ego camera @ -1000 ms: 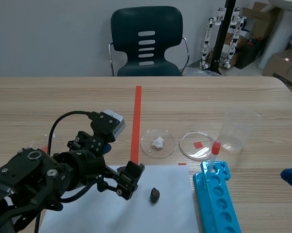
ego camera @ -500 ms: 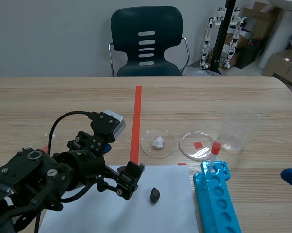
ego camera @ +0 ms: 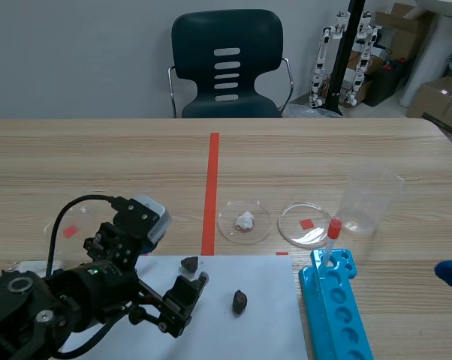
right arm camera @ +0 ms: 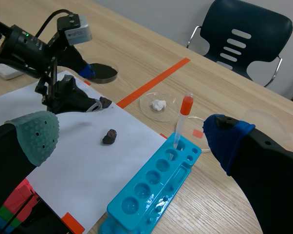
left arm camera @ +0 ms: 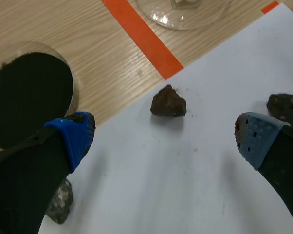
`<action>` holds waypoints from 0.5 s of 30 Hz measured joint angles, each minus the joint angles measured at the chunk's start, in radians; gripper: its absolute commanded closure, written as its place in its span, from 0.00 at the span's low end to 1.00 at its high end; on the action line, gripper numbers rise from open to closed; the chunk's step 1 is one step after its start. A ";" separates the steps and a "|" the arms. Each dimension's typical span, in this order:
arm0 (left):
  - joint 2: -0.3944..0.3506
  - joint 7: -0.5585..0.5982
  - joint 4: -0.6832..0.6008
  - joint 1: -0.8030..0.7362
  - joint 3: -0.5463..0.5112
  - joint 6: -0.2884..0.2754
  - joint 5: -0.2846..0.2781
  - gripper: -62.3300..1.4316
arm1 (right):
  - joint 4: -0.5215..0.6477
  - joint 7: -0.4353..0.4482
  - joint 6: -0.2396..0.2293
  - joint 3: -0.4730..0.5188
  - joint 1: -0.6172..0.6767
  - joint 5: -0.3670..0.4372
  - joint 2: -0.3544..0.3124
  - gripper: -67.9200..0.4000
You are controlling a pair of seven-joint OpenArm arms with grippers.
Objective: Return to the home posture
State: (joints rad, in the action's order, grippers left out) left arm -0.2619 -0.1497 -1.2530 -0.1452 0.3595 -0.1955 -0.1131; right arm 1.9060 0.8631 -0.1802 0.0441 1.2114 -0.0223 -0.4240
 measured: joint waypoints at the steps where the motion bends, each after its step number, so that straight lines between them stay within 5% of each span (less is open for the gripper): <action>1: -0.014 0.021 -0.003 -0.015 0.000 0.000 0.000 0.03 | 0.000 0.000 0.000 0.000 0.000 0.000 0.000 0.08; 10: -0.151 0.165 -0.299 -0.289 -0.154 0.000 0.000 0.03 | 0.000 0.000 0.000 0.000 0.000 0.000 0.000 0.08; 15: -0.159 0.283 -0.518 -0.482 -0.288 -0.009 0.000 0.03 | 0.000 0.000 0.000 0.000 0.000 0.000 0.000 0.08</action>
State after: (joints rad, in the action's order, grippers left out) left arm -0.4213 0.1329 -1.7714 -0.6270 0.0719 -0.2043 -0.1127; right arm 1.9060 0.8631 -0.1802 0.0441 1.2114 -0.0223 -0.4240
